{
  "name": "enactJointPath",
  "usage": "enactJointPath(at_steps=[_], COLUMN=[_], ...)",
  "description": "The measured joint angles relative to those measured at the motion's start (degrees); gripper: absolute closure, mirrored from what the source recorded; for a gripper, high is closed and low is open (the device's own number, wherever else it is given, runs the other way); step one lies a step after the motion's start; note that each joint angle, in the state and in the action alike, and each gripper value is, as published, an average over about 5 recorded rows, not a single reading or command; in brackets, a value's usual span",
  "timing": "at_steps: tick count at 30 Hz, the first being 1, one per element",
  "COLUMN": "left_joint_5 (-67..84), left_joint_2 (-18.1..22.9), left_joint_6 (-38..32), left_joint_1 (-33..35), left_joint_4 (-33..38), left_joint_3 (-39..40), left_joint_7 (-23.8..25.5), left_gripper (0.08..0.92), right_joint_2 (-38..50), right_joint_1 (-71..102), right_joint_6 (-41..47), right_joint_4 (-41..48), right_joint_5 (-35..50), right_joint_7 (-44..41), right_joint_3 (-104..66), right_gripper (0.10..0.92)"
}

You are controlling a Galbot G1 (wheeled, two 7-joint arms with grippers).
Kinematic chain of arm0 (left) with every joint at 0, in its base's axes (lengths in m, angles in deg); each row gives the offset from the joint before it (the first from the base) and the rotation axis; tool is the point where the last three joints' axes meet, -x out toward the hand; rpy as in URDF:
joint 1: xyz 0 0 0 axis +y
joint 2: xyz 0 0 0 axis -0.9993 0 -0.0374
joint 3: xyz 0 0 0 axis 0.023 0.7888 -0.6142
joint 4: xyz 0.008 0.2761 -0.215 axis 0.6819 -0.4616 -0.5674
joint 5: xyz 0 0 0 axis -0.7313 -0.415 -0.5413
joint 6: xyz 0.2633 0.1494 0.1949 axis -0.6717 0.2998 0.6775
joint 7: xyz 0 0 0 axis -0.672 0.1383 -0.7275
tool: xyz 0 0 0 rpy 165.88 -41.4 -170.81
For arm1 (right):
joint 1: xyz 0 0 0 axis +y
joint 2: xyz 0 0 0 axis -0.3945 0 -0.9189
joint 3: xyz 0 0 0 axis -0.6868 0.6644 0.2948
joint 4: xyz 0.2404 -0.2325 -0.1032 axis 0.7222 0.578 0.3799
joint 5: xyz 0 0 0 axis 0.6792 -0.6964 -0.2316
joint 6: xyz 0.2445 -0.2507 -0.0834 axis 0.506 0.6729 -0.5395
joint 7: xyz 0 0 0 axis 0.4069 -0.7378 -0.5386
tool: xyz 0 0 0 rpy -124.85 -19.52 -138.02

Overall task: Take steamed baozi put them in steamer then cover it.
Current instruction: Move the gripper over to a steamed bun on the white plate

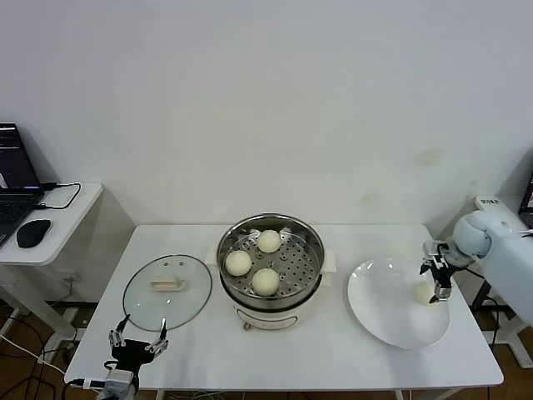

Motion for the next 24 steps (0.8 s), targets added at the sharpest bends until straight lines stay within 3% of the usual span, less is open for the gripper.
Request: enactJointPath(at_steps=[24], left_joint_5=[-0.17], left_joint_2=[0.15], left_joint_6=[-0.42], left_joint_1=[-0.19], left_joint_4=[-1.72], left_joint_3=[0.10], left_joint_7=[-0.38], left_gripper=[0.177], right_joint_2=[-3.62], right_joint_1=[1.53], right_joint_6=[-1.08], right_joint_4=[5.29], right_joint_5=[-4.02], right_joint_7=[3.61], right_joint_3=[-1.32], right_gripper=[0.203])
